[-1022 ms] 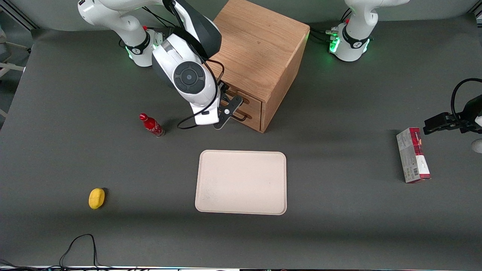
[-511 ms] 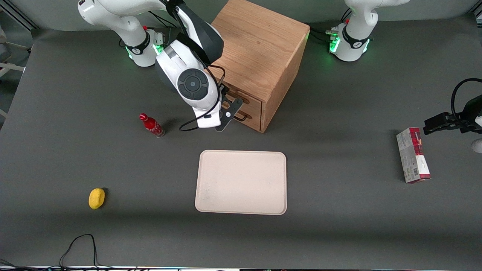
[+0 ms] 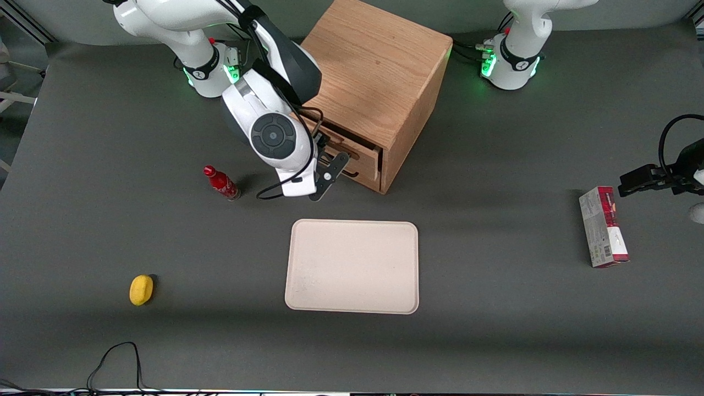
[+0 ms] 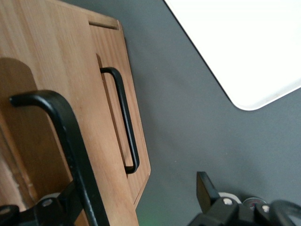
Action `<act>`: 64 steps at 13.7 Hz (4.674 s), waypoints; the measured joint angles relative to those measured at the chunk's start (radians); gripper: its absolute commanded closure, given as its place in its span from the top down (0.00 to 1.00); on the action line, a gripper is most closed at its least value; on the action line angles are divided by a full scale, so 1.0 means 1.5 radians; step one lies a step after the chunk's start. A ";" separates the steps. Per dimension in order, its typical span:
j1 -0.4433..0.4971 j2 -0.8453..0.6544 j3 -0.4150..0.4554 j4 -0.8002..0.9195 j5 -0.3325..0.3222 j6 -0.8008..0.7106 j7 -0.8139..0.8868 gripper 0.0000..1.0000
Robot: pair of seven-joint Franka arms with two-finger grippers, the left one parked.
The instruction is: Open upper drawer
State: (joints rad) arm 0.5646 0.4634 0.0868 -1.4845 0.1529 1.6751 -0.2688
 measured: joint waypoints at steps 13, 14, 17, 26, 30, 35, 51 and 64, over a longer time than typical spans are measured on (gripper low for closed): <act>-0.056 0.047 -0.002 0.068 0.000 0.001 -0.012 1.00; -0.061 0.047 -0.002 0.071 0.000 0.001 -0.013 1.00; -0.073 0.052 -0.002 0.084 0.000 0.001 -0.013 1.00; -0.105 0.078 -0.002 0.113 0.000 0.002 -0.021 1.00; -0.119 0.080 -0.002 0.117 0.000 0.002 -0.033 1.00; -0.133 0.089 -0.002 0.128 0.000 0.015 -0.034 1.00; -0.188 0.135 -0.003 0.196 0.000 0.034 -0.042 1.00; -0.201 0.141 -0.002 0.200 0.000 0.049 -0.063 1.00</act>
State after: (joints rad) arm 0.2626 0.6753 0.0832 -1.1852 0.1531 1.7490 -0.3632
